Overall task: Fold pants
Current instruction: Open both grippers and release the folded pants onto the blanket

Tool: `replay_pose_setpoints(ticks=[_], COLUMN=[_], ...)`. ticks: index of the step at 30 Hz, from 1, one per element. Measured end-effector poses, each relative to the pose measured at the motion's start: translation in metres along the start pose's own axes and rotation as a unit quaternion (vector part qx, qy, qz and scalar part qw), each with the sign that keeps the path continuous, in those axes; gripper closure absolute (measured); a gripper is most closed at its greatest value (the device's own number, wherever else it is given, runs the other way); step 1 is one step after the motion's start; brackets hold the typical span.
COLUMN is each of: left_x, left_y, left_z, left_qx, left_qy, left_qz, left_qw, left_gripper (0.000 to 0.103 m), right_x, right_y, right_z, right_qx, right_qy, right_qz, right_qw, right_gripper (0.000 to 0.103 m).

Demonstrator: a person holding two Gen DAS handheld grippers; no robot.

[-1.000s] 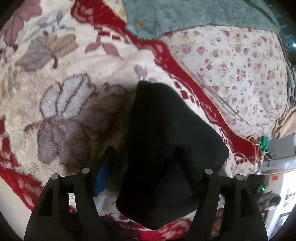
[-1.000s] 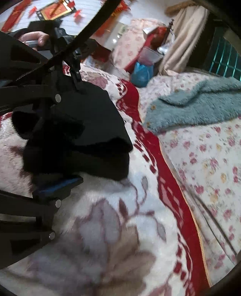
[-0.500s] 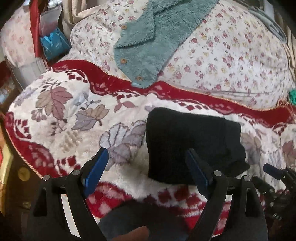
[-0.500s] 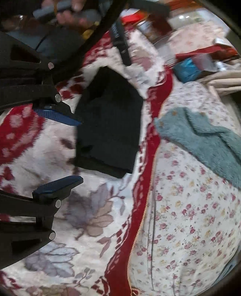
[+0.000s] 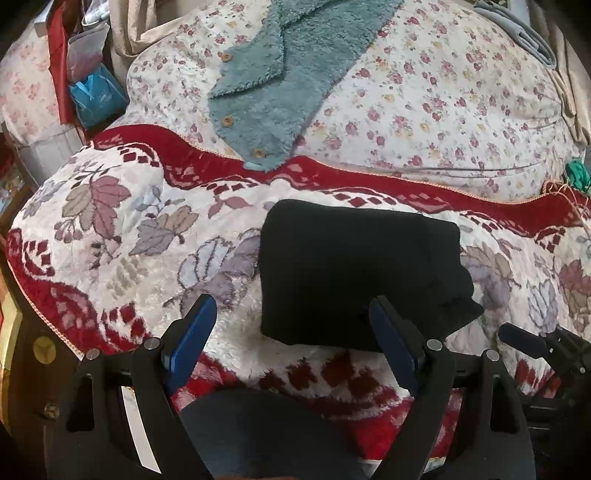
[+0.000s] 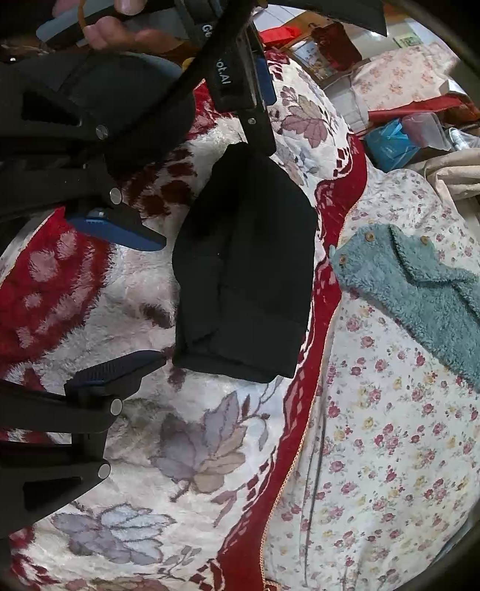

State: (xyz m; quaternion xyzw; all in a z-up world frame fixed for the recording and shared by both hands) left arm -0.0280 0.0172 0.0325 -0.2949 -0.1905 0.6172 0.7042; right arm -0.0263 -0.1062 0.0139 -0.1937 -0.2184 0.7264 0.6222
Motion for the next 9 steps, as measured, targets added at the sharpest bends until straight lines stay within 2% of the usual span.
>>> replay_pose_setpoints(ticks=[9], left_x=[0.0013], left_y=[0.0027], left_z=[0.0059], left_qx=[-0.045], left_qy=[0.005], left_qz=[-0.01], left_qw=[0.9989], left_gripper=[0.018], right_x=[0.0064], right_y=[-0.0027], right_z=[0.0058], right_qx=[-0.009], right_qy=[0.006], right_qz=[0.008], right_qw=[1.0], right_gripper=[0.049])
Point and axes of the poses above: each gripper's, at about its wrist camera, not at the fingertips, and z roughly against the way its jaws point, x to its left, y to its underside, the point moved 2 cm from there along -z, roughly the way its jaws point, and after that the axes turned 8 degrees about y, right-handed, at the moved point
